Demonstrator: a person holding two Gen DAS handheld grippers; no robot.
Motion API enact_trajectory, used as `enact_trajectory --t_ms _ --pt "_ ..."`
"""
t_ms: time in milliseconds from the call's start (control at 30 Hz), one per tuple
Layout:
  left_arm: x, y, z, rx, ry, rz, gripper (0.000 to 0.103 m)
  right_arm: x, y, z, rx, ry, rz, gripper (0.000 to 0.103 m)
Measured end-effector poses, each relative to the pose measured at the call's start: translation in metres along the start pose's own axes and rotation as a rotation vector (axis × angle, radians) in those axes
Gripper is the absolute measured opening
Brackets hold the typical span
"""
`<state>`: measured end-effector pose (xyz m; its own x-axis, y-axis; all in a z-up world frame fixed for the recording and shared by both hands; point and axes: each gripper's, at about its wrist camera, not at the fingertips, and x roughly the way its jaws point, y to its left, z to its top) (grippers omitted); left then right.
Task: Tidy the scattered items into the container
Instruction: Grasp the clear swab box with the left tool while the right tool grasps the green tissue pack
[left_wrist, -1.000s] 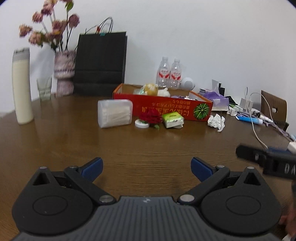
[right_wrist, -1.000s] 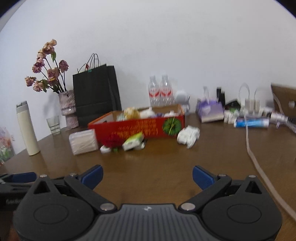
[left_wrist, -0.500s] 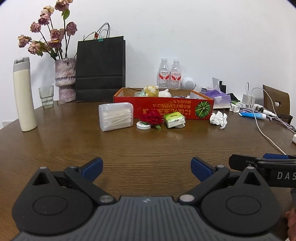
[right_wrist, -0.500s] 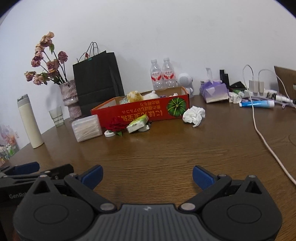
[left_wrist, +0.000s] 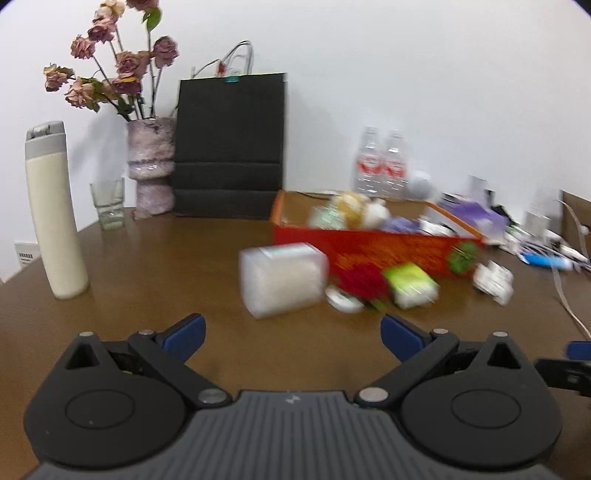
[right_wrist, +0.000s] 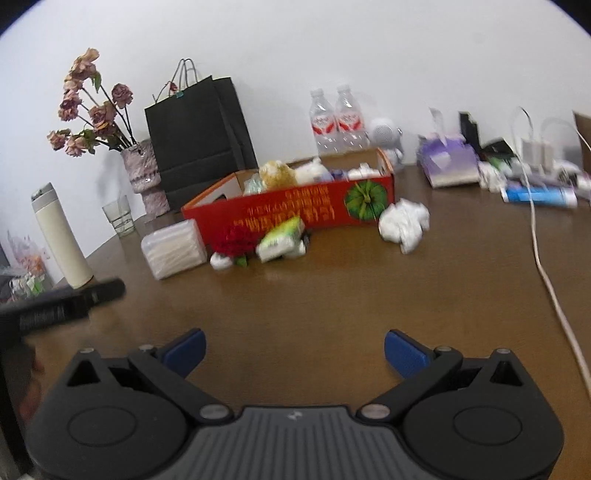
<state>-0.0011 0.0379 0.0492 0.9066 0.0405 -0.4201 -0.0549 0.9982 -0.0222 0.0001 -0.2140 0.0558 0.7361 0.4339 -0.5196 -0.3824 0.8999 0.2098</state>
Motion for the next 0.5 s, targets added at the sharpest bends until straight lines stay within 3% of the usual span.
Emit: enact_trajectory --t_ms 200,333,500 --pt "0.064 0.021 0.029 0.090 0.082 -0.024 0.103 0.048 0.009 0.053 -0.082 0.007 0.016 0.103" --pt "0.099 0.027 0.033 0.099 0.129 -0.081 0.103 0.084 0.024 0.072 -0.172 0.019 0.100 0.103" --pt "0.126 0.034 0.035 0.076 0.131 -0.156 0.102 0.139 0.037 0.083 -0.244 0.092 0.013 0.095"
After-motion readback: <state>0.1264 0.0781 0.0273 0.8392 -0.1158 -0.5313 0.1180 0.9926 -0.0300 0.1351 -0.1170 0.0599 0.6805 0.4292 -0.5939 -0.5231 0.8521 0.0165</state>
